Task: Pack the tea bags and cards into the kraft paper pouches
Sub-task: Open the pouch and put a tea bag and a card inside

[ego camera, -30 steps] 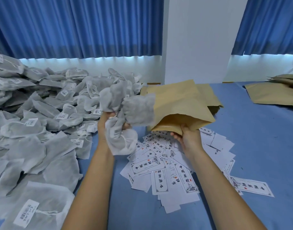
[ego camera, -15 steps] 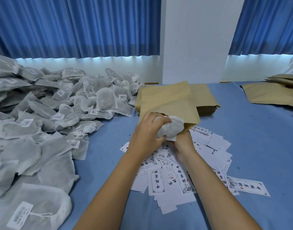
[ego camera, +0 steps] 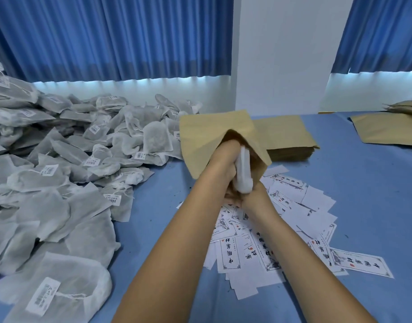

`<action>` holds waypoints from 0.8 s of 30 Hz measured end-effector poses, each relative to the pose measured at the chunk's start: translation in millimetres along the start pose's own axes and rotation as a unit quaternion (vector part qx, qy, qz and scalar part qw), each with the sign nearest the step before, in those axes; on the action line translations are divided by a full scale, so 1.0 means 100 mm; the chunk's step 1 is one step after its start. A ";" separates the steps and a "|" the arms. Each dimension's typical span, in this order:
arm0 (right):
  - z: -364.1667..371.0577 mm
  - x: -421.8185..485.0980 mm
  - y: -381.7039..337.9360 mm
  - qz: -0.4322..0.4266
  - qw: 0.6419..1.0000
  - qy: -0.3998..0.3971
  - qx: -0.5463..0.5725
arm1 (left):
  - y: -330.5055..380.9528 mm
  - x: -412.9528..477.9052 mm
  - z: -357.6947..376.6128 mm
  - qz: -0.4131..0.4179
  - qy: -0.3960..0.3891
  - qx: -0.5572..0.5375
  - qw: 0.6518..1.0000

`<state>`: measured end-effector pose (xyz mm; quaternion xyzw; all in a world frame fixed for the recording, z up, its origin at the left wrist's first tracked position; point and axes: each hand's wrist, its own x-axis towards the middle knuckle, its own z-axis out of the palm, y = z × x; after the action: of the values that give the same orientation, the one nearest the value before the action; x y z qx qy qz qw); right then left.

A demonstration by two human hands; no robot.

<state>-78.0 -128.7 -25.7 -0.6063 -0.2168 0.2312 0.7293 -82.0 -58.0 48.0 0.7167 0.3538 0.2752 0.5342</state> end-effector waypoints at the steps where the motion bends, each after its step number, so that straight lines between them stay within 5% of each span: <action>1: 0.02 -0.02 -0.01 -0.001 0.998 -0.018 0.061 | -0.03 0.09 0.01 0.004 0.062 -0.018 0.998; 4: 0.06 -0.06 -0.01 -0.022 0.995 -0.053 0.076 | 0.02 0.26 -0.01 0.023 0.012 0.089 0.996; 8: 0.10 -0.08 0.00 -0.030 0.995 -0.060 0.076 | -0.08 0.33 0.00 0.084 0.039 0.206 0.974; 14: -0.02 -0.08 -0.07 -0.046 0.989 -0.018 0.137 | 0.13 0.19 0.12 0.064 -0.180 0.443 0.876; 18: 0.05 -0.13 -0.04 -0.056 0.990 -0.022 0.127 | 0.15 0.16 0.10 0.032 -0.137 0.380 0.914; 24: 0.11 -0.16 -0.06 -0.082 0.988 -0.023 0.126 | 0.23 0.19 0.04 0.087 -0.063 0.422 0.900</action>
<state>-96.9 -130.7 -18.9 -0.4845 -0.2520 0.2103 0.8109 -62.4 -49.0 68.9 0.9188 0.3385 0.0999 0.1768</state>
